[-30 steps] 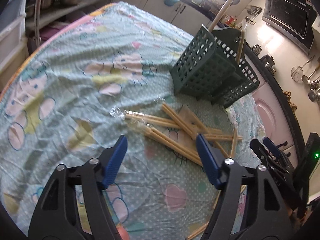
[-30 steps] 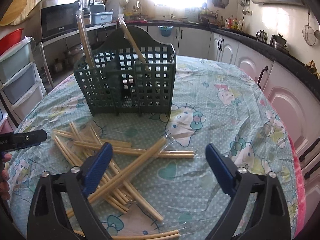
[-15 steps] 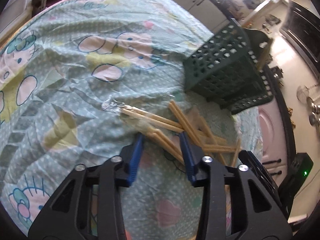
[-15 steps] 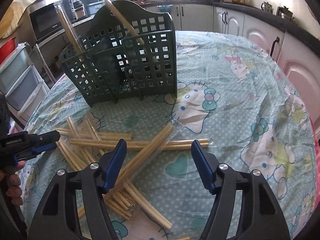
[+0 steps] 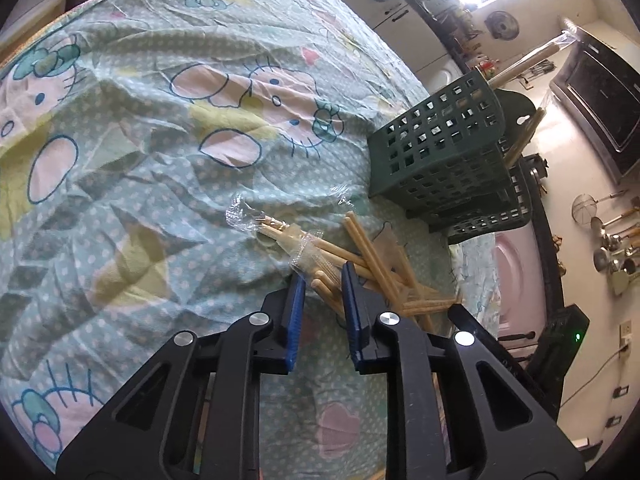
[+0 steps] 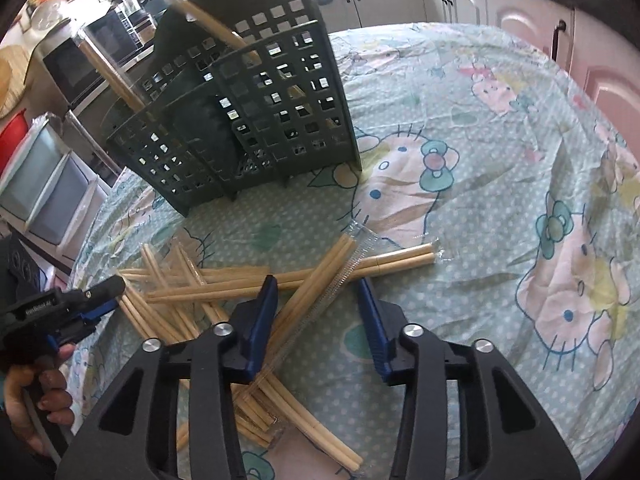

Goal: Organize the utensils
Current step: 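Close the left tool on a wooden chopstick while the right tool grasps another chopstick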

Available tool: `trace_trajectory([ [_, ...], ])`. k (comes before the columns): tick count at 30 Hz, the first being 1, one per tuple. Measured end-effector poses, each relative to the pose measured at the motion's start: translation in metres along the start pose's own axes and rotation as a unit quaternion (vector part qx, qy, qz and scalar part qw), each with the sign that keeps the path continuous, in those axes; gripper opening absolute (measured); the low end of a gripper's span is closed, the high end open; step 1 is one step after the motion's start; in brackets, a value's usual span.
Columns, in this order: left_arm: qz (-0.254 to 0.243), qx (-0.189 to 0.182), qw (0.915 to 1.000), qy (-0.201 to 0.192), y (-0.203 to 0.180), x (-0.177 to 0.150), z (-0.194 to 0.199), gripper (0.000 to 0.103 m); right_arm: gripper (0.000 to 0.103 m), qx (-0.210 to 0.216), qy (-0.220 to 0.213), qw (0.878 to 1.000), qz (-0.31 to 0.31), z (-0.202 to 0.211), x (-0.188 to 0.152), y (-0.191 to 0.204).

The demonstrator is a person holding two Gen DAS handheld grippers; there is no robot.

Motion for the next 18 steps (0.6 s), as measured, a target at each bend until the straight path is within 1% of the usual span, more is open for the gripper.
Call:
trace_trajectory([
  [2, 0.002, -0.002, 1.0000, 0.000, 0.003, -0.001, 0.001, 0.010, 0.029, 0.004, 0.001, 1.000, -0.007, 0.000, 0.001, -0.002],
  [4, 0.000, -0.007, 1.0000, -0.003, 0.005, -0.001, 0.002, 0.010, 0.024, 0.011, 0.002, 1.000, -0.011, 0.000, 0.002, -0.003],
  [6, -0.004, -0.010, 0.9999, -0.007, 0.007, -0.002, 0.005, 0.010, 0.022, 0.016, 0.002, 1.000, -0.018, 0.001, 0.003, -0.004],
  [7, -0.005, -0.013, 0.9999, -0.008, 0.008, -0.002, 0.007, 0.010, 0.018, 0.017, 0.001, 1.000, -0.019, 0.002, 0.004, -0.005],
  [14, -0.021, -0.019, 0.9993, -0.025, 0.013, -0.004, 0.019, 0.009, 0.015, 0.015, -0.013, 1.000, -0.012, 0.011, 0.006, -0.002],
  [18, -0.026, -0.019, 0.9985, -0.044, 0.016, -0.001, 0.032, 0.008, 0.015, 0.014, -0.030, 0.999, 0.003, 0.022, 0.008, 0.004],
])
Point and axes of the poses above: each gripper's, at about its wrist camera, not at the fingertips, and z roughly against the way its jaws point, y to its left, x to its top, the point moved 2 cm from there along -z, roughly the way its jaws point, and after that the axes turned 8 degrees about x, right-handed, at the moved point
